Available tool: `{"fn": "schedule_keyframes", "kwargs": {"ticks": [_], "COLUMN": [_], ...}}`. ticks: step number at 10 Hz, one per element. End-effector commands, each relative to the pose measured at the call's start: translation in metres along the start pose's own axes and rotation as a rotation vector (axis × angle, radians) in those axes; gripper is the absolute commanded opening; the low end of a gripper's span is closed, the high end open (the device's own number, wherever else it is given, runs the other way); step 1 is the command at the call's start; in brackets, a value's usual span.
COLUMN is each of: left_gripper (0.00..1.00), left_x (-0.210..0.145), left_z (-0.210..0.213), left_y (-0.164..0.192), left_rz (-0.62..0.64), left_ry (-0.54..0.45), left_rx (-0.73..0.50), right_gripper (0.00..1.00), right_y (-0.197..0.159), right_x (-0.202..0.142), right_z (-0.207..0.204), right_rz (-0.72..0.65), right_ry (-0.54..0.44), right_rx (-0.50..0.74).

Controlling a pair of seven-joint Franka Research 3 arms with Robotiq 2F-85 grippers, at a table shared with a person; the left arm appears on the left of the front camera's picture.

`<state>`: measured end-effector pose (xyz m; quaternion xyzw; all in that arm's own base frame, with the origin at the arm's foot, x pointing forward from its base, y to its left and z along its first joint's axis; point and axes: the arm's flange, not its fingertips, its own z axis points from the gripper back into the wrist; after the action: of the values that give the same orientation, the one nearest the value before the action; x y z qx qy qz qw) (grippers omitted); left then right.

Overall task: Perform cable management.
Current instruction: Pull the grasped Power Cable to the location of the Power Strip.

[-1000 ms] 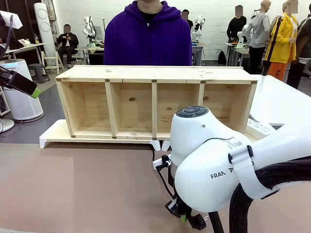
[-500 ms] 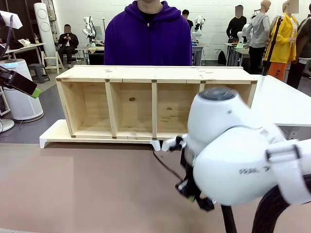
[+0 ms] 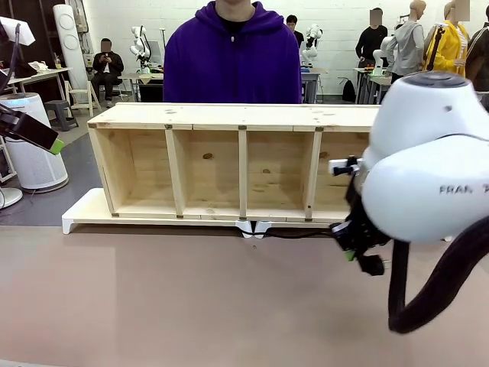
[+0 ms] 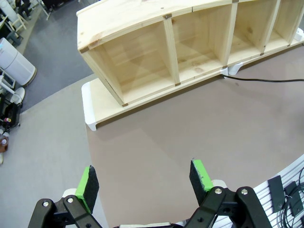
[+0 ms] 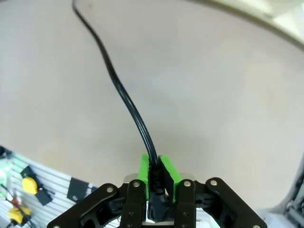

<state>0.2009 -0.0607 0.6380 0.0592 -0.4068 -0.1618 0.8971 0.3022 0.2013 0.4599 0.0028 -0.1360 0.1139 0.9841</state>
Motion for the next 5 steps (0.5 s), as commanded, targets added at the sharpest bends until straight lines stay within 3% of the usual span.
{"fn": "schedule_keyframes", "kwargs": {"ticks": [1,5], "left_gripper": [1.00,1.00], "left_x": [0.001,0.001], "left_z": [-0.001,-0.001], "left_y": [0.002,0.002], "left_rz": [-0.016,-0.016], "left_ry": [-0.012,-0.012], "left_rx": [0.005,0.005], "right_gripper": [0.15,0.15], "right_y": [-0.081,-0.152], "right_x": [-0.095,-0.107], "right_z": [-0.038,-0.035], "right_rz": [-0.088,-0.261], "right_ry": [0.007,0.020], "right_rx": [-0.026,-0.036]}}
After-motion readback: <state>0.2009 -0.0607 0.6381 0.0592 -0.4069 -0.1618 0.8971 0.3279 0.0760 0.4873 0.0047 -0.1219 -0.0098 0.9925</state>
